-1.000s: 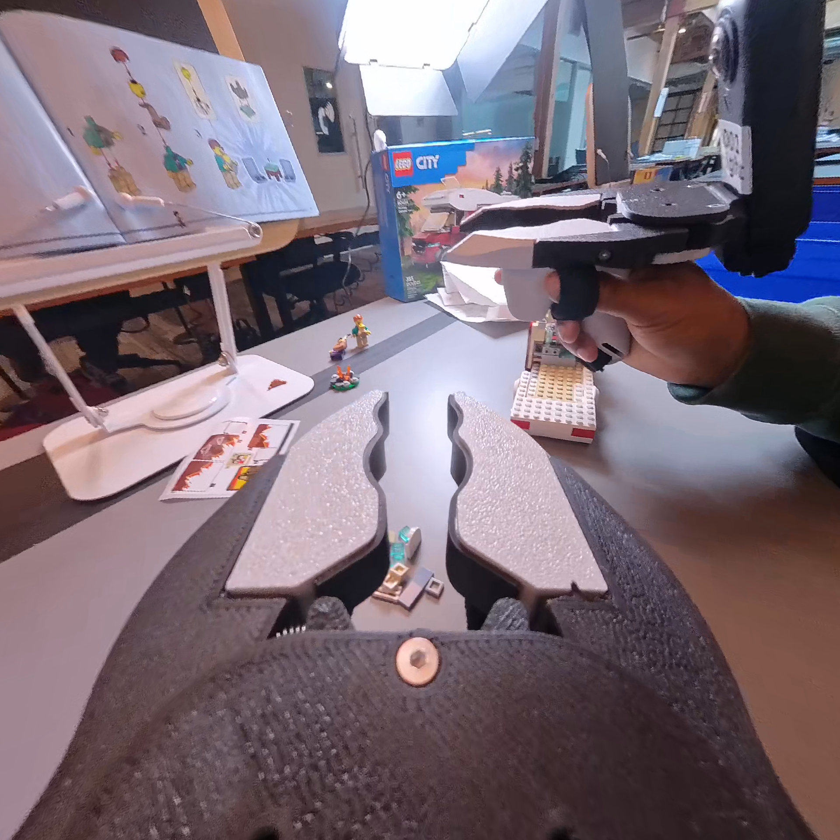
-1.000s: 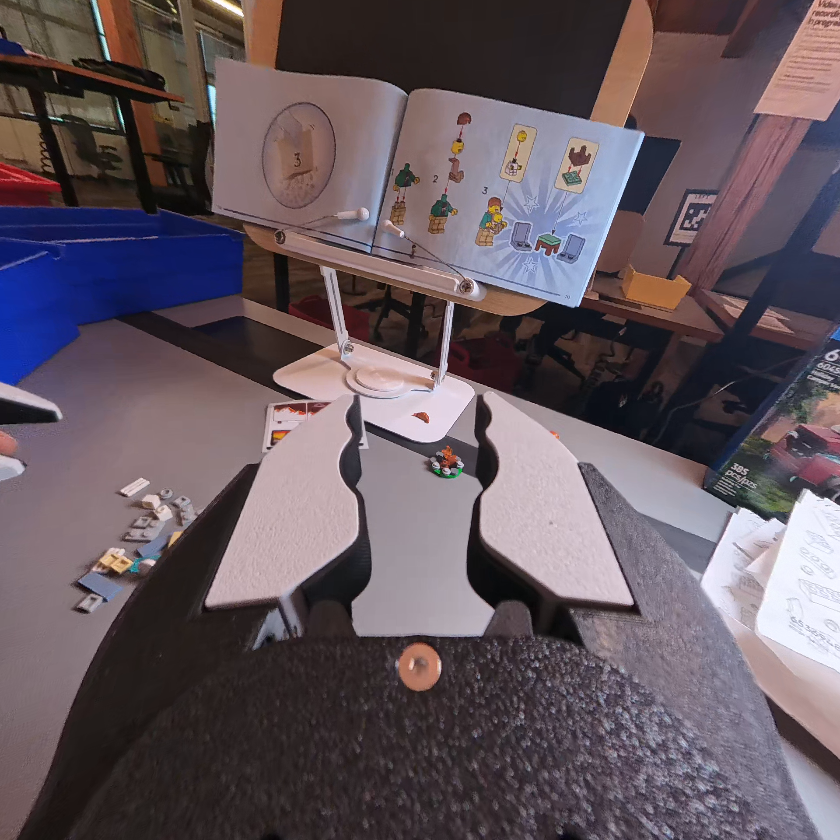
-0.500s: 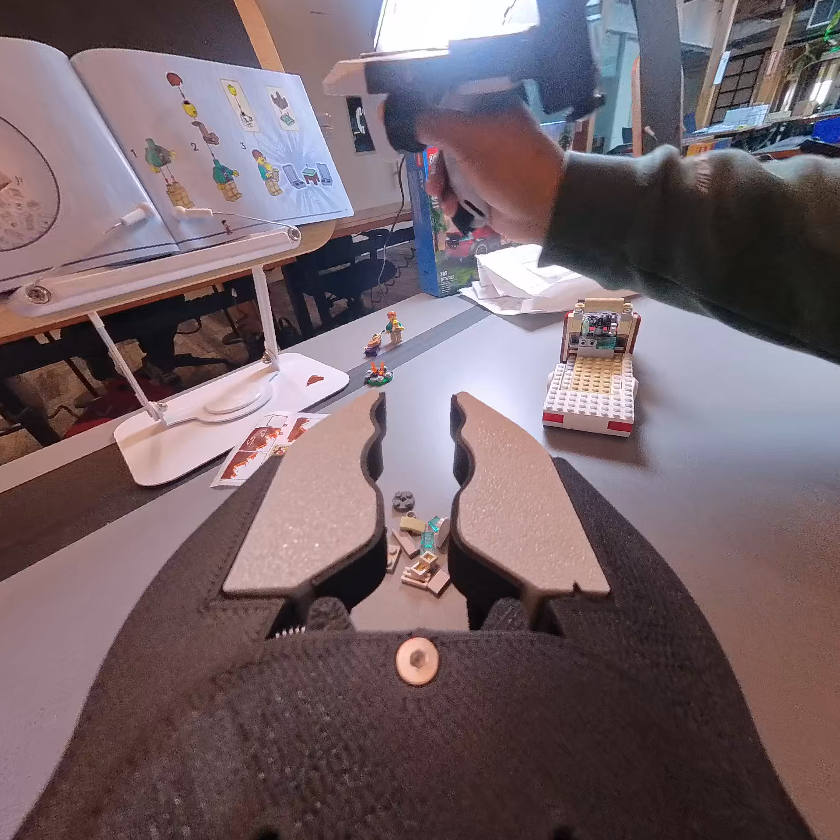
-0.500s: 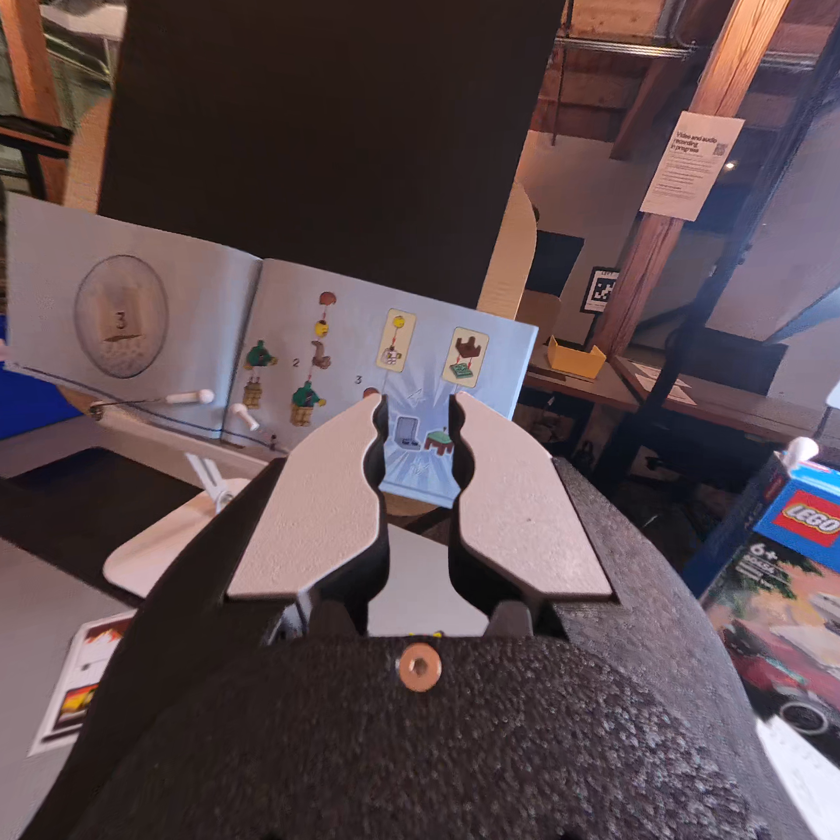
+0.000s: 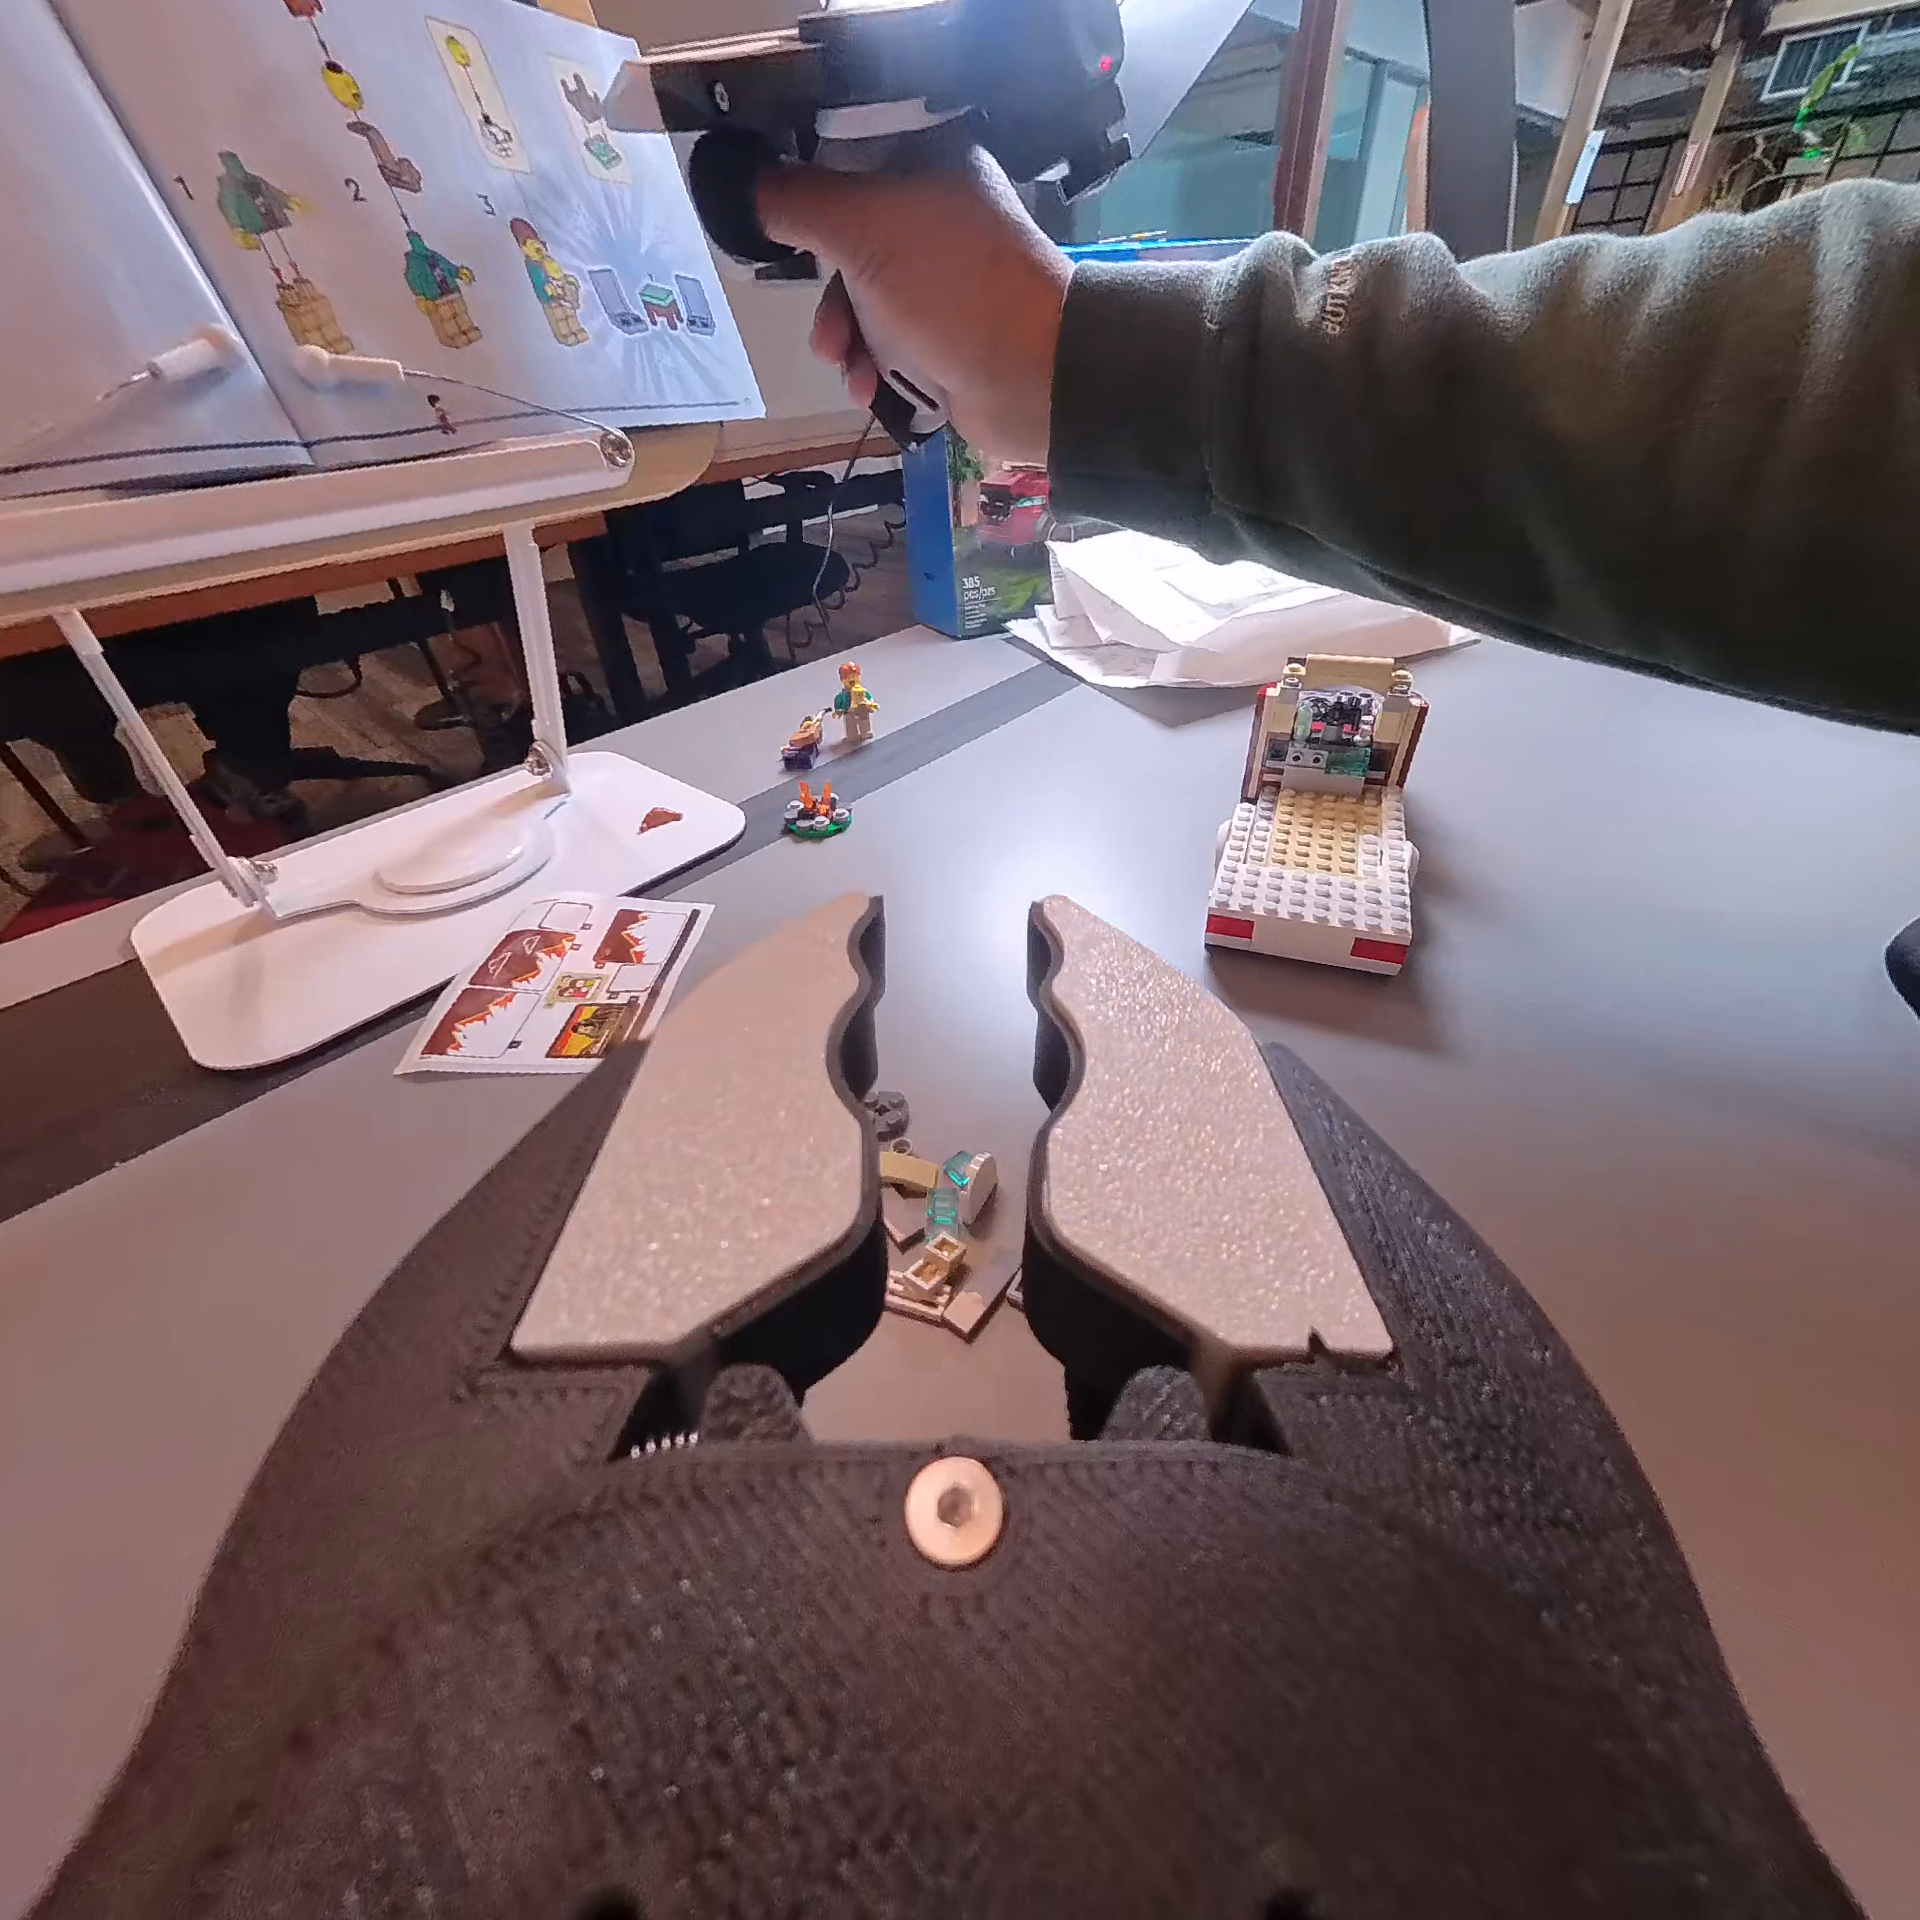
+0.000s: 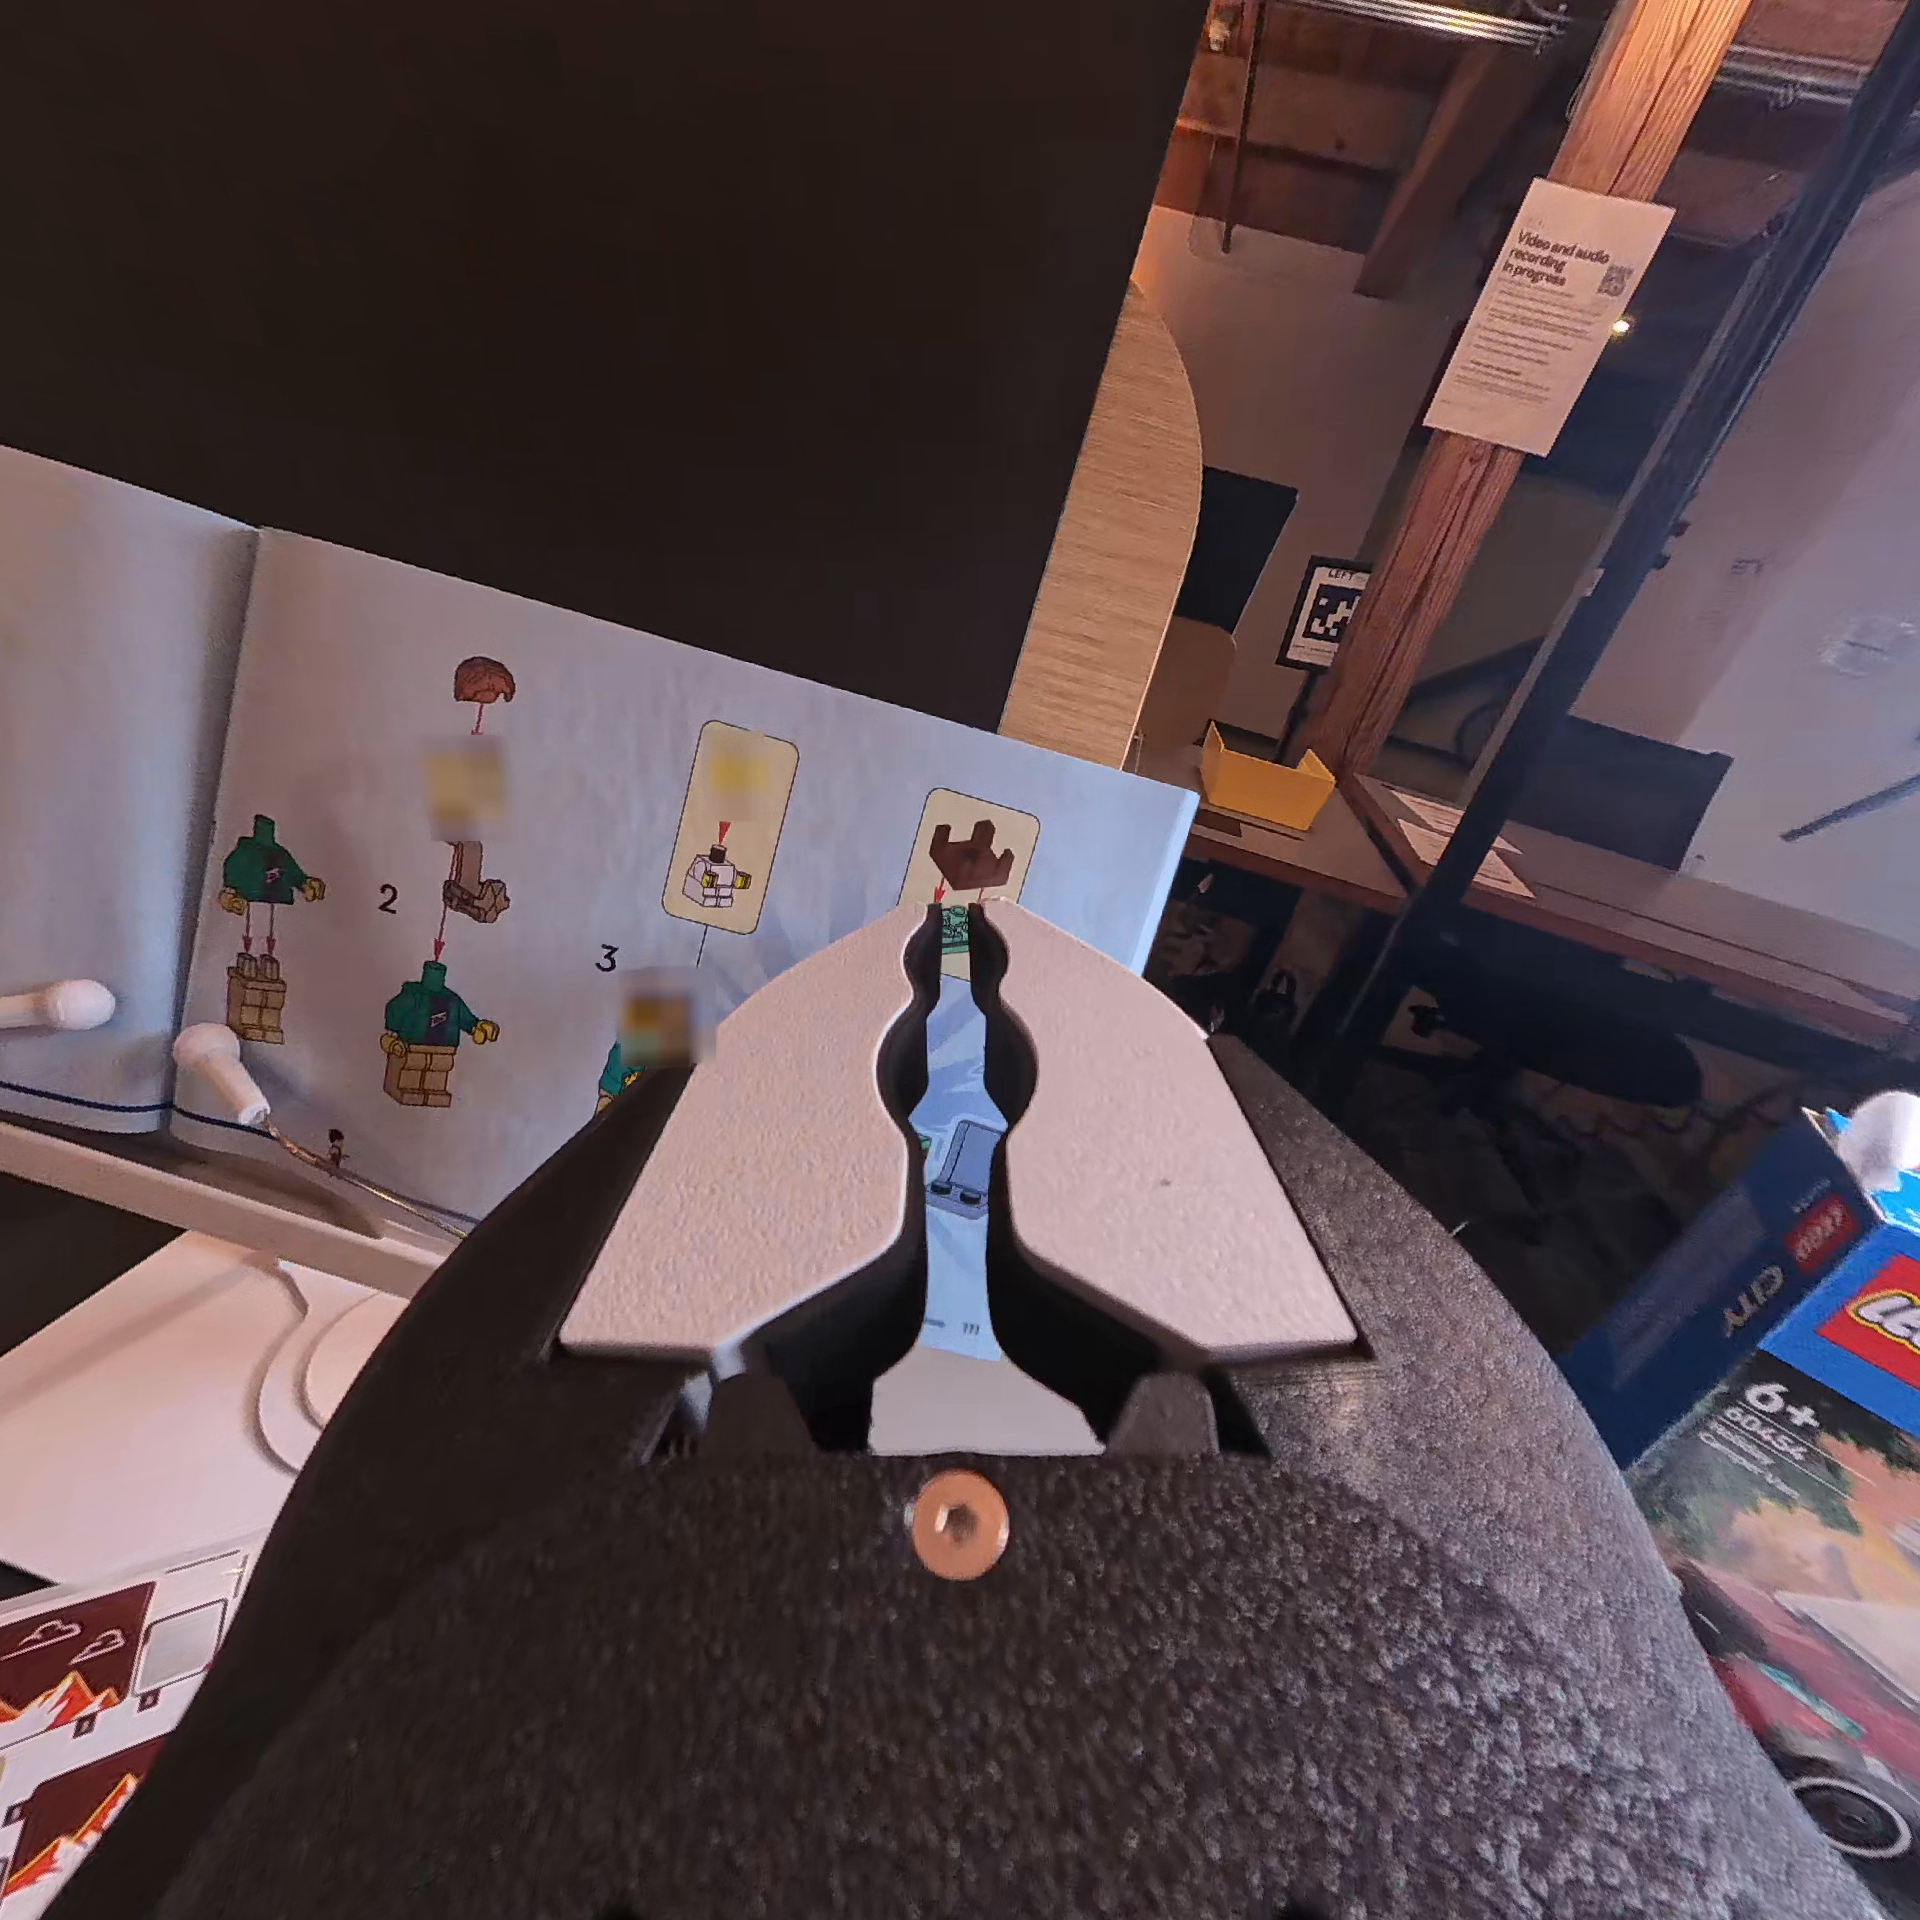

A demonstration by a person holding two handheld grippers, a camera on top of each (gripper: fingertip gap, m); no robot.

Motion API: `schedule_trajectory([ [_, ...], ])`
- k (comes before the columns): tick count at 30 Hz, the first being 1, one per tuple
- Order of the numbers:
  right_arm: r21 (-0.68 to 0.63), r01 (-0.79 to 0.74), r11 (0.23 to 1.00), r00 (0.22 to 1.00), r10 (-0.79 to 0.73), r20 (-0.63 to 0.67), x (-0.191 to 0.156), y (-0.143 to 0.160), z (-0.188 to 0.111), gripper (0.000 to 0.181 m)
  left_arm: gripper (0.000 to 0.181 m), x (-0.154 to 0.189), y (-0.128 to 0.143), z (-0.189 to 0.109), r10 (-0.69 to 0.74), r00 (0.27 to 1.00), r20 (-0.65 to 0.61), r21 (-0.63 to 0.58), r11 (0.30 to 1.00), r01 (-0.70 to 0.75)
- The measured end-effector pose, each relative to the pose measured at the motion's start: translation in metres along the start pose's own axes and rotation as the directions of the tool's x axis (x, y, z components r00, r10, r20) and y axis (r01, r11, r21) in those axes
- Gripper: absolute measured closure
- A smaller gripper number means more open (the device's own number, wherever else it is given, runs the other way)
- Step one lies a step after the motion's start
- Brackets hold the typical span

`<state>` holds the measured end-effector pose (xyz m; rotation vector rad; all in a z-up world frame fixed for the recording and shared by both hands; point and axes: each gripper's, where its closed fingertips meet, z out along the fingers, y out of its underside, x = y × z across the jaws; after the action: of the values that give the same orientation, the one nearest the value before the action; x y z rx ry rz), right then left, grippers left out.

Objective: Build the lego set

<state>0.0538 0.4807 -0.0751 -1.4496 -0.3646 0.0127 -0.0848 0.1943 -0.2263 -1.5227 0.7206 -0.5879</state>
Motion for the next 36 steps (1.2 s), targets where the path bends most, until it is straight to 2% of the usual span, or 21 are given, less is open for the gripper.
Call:
schedule_trajectory([
  [21, -0.05, -0.004, 0.999, 1.0, 0.004, 0.012, -0.002, 0.022, -0.001, 0.172, 0.155, 0.004, 0.004, 0.001, 0.008, 1.0, -0.015, -0.021, 1.0, -0.009],
  [29, -0.05, -0.007, 0.999, 1.0, 0.007, 0.013, 0.002, 0.021, -0.002, 0.172, 0.156, 0.004, 0.006, 0.002, 0.003, 1.0, -0.02, -0.028, 1.0, -0.003],
  [36, -0.021, 0.028, 0.999, 0.997, -0.027, 0.068, -0.005, 0.018, -0.032, 0.167, 0.155, 0.003, 0.005, 0.001, 0.003, 1.0, -0.016, -0.023, 1.0, -0.003],
])
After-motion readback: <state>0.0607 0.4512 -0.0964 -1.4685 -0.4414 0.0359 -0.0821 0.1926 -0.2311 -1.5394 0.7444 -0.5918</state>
